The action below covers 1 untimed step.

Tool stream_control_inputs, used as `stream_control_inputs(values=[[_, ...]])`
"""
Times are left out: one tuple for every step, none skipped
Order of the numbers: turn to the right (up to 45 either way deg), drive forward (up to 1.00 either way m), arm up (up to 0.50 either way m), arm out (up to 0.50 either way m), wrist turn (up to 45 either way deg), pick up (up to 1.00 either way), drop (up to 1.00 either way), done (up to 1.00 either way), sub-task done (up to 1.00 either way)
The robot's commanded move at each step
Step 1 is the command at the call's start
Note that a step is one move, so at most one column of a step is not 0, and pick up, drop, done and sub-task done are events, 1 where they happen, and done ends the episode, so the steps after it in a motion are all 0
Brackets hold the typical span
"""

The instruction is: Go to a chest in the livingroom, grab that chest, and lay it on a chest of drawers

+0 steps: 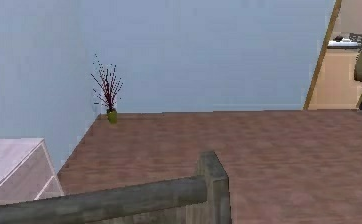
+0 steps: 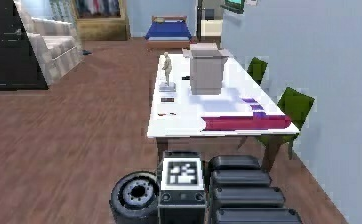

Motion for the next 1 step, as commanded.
stream_control_inputs(values=[[45.0, 0.0, 0.0, 0.0, 0.0, 0.0, 0.0, 0.0, 0.0]])
